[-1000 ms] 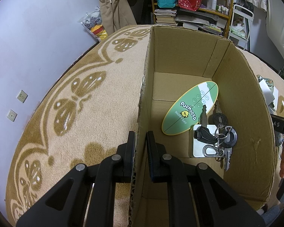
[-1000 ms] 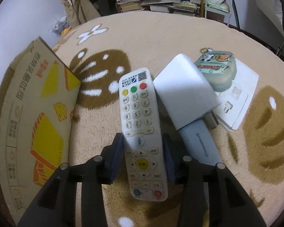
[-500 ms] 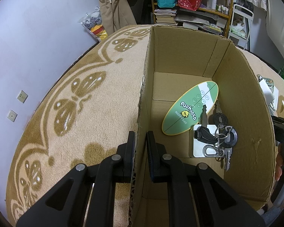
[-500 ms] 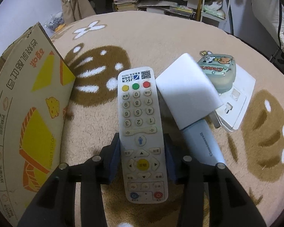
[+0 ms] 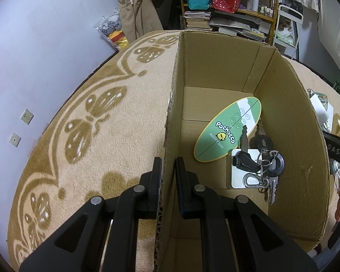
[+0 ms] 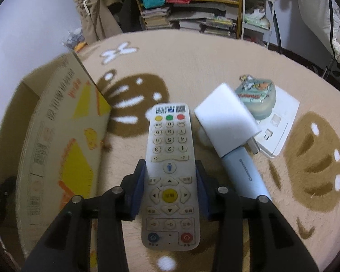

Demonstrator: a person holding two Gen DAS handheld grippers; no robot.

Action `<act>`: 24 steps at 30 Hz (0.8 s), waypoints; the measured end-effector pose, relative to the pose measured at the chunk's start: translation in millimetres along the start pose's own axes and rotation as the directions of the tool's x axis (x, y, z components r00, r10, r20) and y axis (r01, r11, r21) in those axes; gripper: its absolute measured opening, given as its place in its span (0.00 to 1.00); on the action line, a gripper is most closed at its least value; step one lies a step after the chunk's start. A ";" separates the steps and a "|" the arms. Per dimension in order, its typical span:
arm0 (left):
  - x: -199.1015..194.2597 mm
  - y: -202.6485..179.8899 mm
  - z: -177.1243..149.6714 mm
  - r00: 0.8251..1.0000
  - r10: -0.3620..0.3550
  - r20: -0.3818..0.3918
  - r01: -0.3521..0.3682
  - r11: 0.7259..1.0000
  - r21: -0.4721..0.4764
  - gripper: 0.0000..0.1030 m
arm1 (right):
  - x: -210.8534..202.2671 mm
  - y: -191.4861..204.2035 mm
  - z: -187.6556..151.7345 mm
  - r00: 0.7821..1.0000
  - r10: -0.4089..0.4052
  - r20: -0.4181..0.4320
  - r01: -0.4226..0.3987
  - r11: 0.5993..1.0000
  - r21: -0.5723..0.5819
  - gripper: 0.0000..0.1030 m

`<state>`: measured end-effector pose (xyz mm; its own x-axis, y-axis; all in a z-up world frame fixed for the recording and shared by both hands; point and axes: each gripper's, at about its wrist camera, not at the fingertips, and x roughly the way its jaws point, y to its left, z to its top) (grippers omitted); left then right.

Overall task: Organize rigid objects
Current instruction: 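Lift the white remote into the box and release it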

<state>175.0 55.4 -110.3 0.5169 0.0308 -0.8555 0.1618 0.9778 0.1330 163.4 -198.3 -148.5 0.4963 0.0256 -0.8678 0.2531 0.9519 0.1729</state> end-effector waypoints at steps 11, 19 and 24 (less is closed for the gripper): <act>0.9 0.6 -0.7 1.000 0.006 0.002 -0.006 1.000 0.006 0.11 | -67.6 32.7 24.8 0.988 0.088 0.124 -0.079 0.994 -0.073 0.43; 0.9 -0.7 -1.0 1.000 0.007 0.002 -0.007 1.000 0.007 0.11 | -106.3 72.8 41.7 0.964 0.179 0.195 -0.148 0.976 -0.161 0.43; 2.6 0.0 -1.4 1.000 0.012 0.001 -0.012 1.000 0.011 0.11 | -109.5 98.8 41.3 0.958 0.214 0.193 -0.173 0.963 -0.209 0.43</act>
<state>175.2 55.8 -113.1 0.5198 0.0420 -0.8533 0.1653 0.9750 0.1487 168.4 -119.7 -17.2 0.6893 0.1691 -0.7045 -0.0156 0.9756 0.2190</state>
